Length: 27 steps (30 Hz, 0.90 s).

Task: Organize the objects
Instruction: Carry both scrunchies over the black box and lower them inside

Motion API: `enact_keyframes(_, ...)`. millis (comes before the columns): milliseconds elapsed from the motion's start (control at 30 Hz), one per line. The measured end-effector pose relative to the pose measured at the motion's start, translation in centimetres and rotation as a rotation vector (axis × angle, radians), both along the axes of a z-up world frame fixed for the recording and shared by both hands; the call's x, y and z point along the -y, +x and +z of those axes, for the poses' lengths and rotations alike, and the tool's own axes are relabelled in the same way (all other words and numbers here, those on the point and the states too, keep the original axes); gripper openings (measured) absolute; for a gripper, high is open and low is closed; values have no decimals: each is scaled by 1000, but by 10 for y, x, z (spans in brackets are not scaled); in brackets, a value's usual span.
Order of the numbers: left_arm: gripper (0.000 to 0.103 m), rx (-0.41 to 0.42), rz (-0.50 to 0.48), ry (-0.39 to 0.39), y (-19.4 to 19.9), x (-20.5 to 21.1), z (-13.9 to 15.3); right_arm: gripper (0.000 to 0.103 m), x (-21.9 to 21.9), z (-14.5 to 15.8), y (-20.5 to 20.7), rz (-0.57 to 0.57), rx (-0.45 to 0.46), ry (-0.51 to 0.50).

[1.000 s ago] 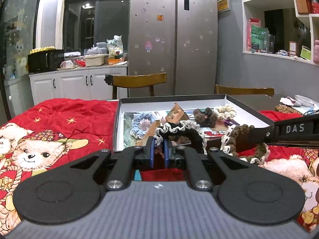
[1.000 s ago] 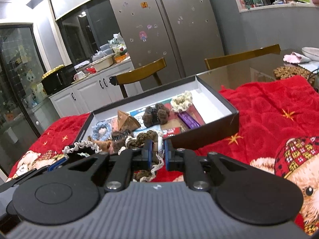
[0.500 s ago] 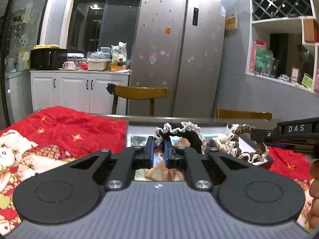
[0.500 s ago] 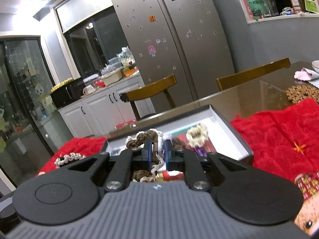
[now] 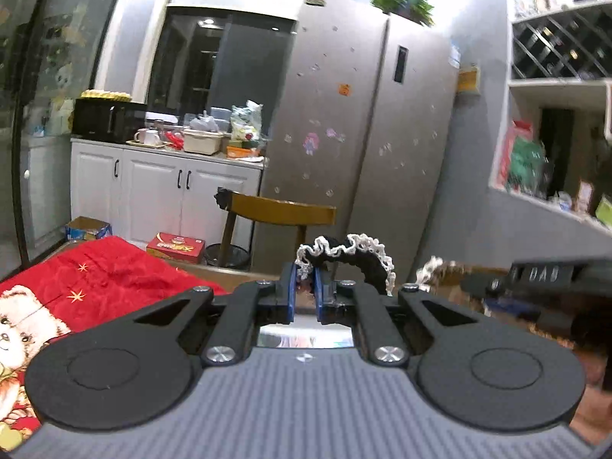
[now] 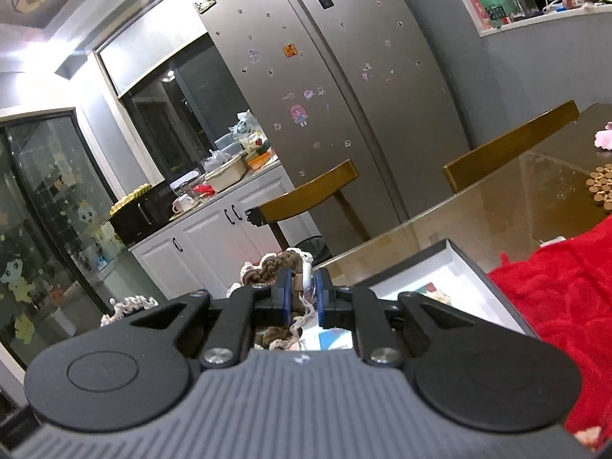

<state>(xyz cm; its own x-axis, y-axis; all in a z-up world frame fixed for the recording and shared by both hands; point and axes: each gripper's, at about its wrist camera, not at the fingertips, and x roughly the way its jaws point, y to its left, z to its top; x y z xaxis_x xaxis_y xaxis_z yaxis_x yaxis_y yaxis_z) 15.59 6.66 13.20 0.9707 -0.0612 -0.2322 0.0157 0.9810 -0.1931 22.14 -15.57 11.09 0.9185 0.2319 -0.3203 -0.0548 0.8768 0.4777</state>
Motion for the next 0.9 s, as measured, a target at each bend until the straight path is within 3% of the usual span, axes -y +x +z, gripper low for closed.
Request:
enact_keyframes(333,12,-22,27,-55,61,1,10,15,-7,-10,61,-13,-71,123)
enact_keyframes(400,12,-36,25,-67,73,-2,6,15,-9,-14,68,-19,-72,116)
enact_keyframes(533,12,-49,33,-11,89,-2,-11,15,-10,-27,74,8,-75,100)
enact_keyframes(733,12,-164,26,35,127,4,-46,16,-21,-43,88,-21,-101,-58)
enact_keyframes(900,12,-218,38,82,142,6,-70,16,-19,-57,99,-7,-144,-56)
